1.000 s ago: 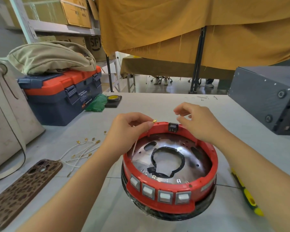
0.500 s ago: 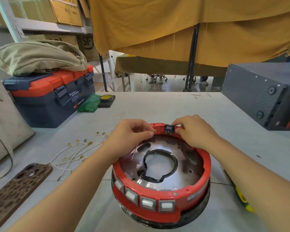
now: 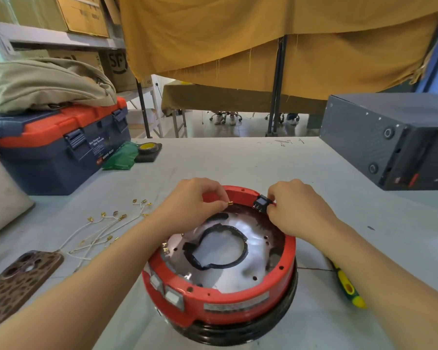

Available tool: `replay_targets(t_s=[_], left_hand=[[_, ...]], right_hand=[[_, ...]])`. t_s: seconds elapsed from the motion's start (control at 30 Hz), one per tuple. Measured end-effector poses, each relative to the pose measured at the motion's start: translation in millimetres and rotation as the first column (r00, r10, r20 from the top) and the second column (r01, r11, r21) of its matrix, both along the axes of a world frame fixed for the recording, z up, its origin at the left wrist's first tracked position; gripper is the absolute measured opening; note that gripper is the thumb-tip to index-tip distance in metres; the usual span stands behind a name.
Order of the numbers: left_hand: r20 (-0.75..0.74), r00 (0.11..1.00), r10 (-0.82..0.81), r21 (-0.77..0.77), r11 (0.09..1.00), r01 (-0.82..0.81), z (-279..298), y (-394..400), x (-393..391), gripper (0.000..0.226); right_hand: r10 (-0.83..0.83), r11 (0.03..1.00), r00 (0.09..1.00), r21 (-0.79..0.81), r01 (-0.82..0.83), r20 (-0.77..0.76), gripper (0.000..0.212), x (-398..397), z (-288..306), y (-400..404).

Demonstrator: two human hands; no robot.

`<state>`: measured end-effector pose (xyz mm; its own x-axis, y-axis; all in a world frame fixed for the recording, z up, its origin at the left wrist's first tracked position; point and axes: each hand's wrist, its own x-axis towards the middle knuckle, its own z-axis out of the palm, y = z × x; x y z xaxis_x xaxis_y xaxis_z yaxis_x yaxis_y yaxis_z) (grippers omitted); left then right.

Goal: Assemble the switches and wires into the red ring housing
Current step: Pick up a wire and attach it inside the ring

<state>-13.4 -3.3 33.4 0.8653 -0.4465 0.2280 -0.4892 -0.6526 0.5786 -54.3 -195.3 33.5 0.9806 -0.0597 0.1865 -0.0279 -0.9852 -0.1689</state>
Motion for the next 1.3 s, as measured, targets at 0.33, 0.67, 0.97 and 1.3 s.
replay_targets(t_s=[0.33,0.67,0.97,1.3], left_hand=[[-0.041,0.988,-0.147,0.065,0.987,0.149,3,-25,0,0.005],[-0.077,0.982,-0.170,0.143,0.973,0.180,3,-32,10,0.009],[-0.098,0.966,-0.238,0.106,0.963,0.248,-4,-41,12,0.007],[-0.019,0.963,-0.270,0.049,0.961,0.271,-10,-38,5,0.010]], right_hand=[[0.011,0.998,0.997,0.067,-0.005,-0.081,0.037,-12,4,-10],[0.257,0.543,0.960,0.838,-0.048,-0.111,0.036,18,-27,-5],[0.211,0.484,0.977,0.870,-0.096,-0.009,0.025,17,-38,-13],[0.203,0.523,0.979,0.846,-0.102,-0.008,0.028,19,-41,-15]])
